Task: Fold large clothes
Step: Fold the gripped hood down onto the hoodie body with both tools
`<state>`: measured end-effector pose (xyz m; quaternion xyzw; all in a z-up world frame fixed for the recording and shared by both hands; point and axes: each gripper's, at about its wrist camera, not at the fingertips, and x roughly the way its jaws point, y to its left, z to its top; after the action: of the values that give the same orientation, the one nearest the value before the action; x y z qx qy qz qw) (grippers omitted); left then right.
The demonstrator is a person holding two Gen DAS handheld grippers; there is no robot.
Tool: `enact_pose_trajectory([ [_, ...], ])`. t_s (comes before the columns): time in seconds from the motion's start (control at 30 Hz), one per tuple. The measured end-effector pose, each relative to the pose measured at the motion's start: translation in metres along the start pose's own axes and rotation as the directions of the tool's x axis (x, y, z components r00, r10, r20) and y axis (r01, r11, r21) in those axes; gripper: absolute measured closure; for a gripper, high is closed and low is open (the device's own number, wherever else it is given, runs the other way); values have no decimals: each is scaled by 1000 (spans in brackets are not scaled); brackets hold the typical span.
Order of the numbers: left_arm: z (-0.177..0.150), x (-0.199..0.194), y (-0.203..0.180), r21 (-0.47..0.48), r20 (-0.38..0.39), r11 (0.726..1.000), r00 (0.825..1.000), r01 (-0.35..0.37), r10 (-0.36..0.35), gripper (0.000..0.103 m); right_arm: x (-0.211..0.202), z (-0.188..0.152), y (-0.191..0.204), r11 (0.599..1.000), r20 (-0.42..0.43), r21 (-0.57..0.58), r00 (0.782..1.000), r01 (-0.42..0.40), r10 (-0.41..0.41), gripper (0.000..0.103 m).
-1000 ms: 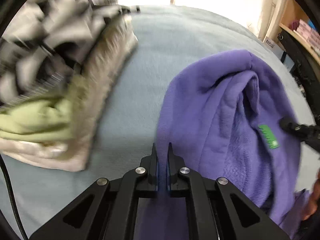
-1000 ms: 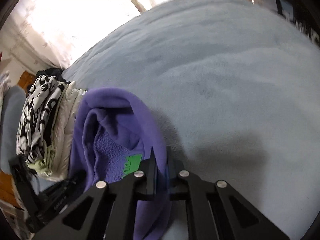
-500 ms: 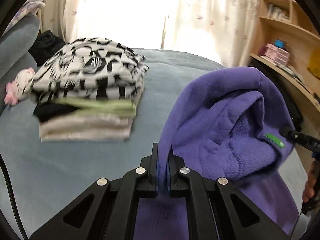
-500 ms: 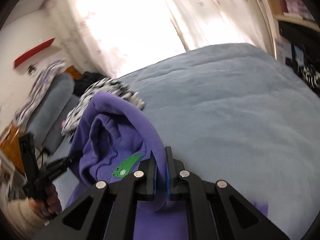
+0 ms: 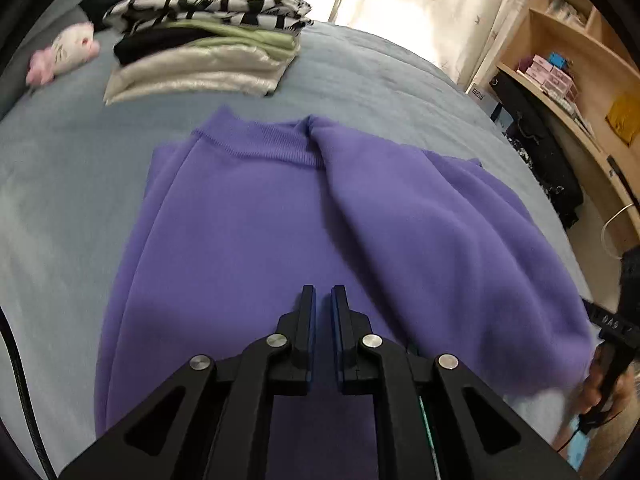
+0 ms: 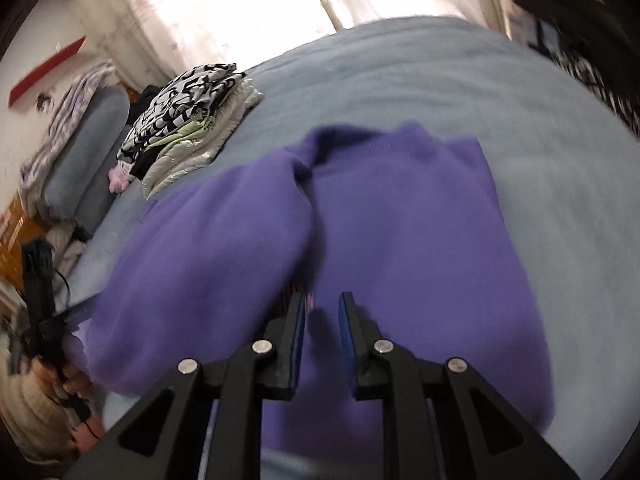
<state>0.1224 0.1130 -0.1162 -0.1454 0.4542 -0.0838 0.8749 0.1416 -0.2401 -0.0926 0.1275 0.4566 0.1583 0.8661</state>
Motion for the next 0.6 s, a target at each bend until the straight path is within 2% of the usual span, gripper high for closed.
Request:
enact_pose_trajectory([
  [0.03, 1, 0, 3, -11, -10, 1000, 1000, 15, -15, 94, -2, -5, -1, 1000, -9, 22, 1000, -10, 11, 86],
  [0.07, -3, -2, 5, -29, -27, 999, 999, 42, -43, 87, -3, -9, -2, 999, -17, 38, 1000, -20, 21, 85],
  [0.1, -6, -5, 8, -56, -48, 995, 995, 88, -91, 82, -5, -13, -2, 998, -27, 59, 999, -36, 38, 81],
  [0.13, -10, -6, 9, -71, -54, 991, 991, 115, -119, 75, -4, -17, 1, 996, -32, 73, 998, -48, 50, 74],
  [0.17, -13, -9, 11, -95, -54, 982, 984, 164, -169, 65, -7, -21, 3, 994, -34, 87, 997, -66, 69, 70],
  [0.23, -12, -11, 12, -118, -42, 969, 974, 217, -224, 56, -12, -26, 8, 986, -24, 113, 992, -121, 124, 65],
  [0.33, -18, -10, 10, -141, -22, 938, 946, 316, -323, 55, -15, -26, 16, 968, -7, 140, 977, -210, 213, 54],
  [0.4, -17, -2, 7, -148, -25, 921, 930, 359, -366, 55, -11, -25, 22, 956, -6, 153, 967, -250, 254, 53],
  [0.6, -11, 22, -9, -141, -46, 900, 906, 411, -421, 53, 11, -17, 31, 950, -27, 176, 963, -258, 267, 53],
])
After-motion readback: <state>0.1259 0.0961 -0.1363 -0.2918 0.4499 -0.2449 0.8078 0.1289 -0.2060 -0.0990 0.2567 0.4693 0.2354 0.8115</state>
